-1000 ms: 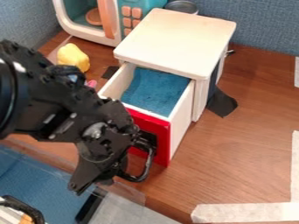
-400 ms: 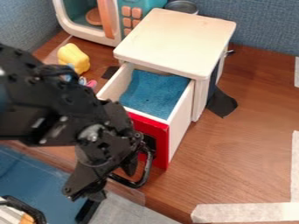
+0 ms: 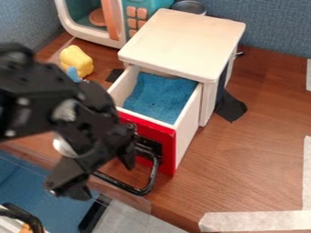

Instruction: Open the drawer

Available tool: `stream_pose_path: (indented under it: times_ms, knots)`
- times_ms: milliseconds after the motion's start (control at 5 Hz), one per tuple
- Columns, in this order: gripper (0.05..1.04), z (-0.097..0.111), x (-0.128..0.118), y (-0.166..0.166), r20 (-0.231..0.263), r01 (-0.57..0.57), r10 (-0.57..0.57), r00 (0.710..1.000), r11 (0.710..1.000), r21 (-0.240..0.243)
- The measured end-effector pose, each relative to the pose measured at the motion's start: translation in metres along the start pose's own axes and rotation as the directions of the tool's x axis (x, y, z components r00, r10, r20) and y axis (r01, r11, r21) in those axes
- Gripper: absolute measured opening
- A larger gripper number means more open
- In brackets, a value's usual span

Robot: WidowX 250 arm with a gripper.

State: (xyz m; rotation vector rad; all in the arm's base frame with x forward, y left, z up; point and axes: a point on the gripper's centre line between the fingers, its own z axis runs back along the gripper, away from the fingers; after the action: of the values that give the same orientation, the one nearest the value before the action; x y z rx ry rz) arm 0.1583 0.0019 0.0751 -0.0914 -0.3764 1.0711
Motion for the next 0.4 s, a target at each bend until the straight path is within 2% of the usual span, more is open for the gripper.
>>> stream_pose_path:
  times_ms: [200, 400]
  knots:
    - [1.007, 0.0116, -0.0005, 0.0032, -0.072, 0.166, -0.166, 0.983, 0.986, 0.000]
    - [1.007, 0.0195, -0.0062, 0.0071, -0.142, 0.333, -0.331, 0.933, 0.943, -0.008]
